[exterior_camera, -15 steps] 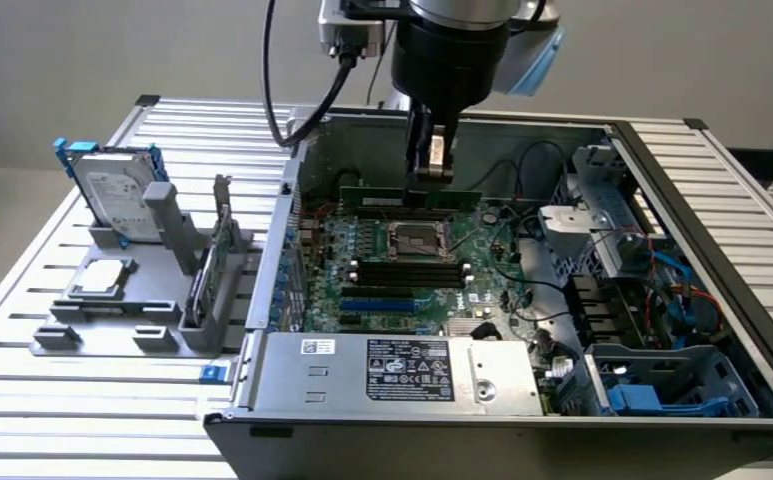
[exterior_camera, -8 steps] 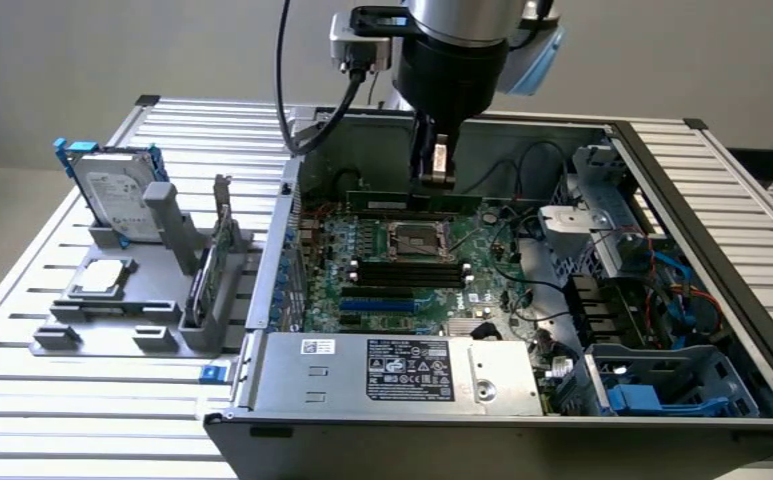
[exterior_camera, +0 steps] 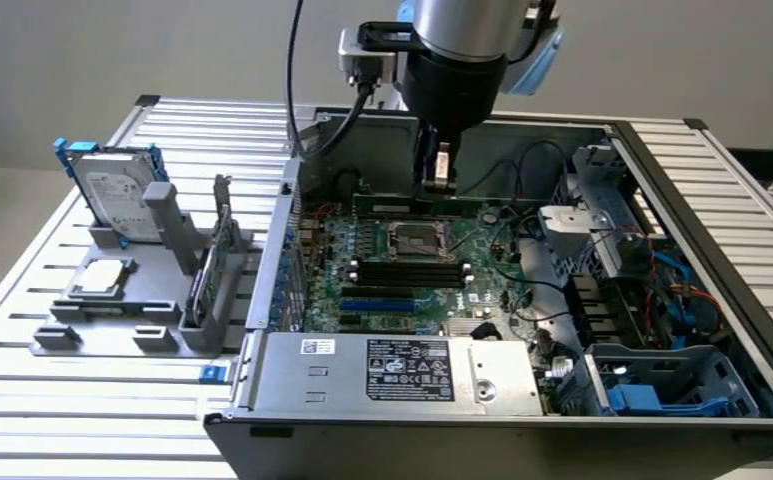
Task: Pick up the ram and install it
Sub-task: 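Pick up the ram and move it above insertion slot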
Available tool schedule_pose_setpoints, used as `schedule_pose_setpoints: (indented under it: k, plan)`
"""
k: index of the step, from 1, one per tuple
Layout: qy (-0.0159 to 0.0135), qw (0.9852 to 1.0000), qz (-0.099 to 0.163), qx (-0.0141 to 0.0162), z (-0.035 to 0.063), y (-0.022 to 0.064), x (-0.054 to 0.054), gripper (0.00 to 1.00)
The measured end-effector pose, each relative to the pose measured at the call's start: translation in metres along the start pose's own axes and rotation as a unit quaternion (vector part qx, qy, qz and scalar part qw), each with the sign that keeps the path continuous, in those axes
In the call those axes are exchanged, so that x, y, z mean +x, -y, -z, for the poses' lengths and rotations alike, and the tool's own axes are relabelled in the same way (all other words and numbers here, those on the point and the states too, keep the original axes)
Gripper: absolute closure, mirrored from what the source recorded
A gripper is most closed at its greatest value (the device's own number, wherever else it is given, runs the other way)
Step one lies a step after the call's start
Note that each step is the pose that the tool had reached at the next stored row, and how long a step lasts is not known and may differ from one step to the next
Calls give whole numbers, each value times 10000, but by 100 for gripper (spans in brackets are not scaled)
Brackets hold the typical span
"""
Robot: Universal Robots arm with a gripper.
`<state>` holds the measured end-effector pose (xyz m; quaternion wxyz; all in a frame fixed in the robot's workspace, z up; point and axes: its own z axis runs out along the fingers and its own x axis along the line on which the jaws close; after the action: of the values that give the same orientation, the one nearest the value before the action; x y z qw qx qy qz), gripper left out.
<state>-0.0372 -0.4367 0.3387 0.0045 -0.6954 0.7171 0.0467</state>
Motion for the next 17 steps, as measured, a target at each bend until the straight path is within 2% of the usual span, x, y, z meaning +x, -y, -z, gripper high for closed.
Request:
schedule_pose_setpoints:
  k: [14,17]
  plan:
    - [6,9999,-111,8,-260,93,-127,86]
    - [5,9999,-116,9,-290,102,-165,86]
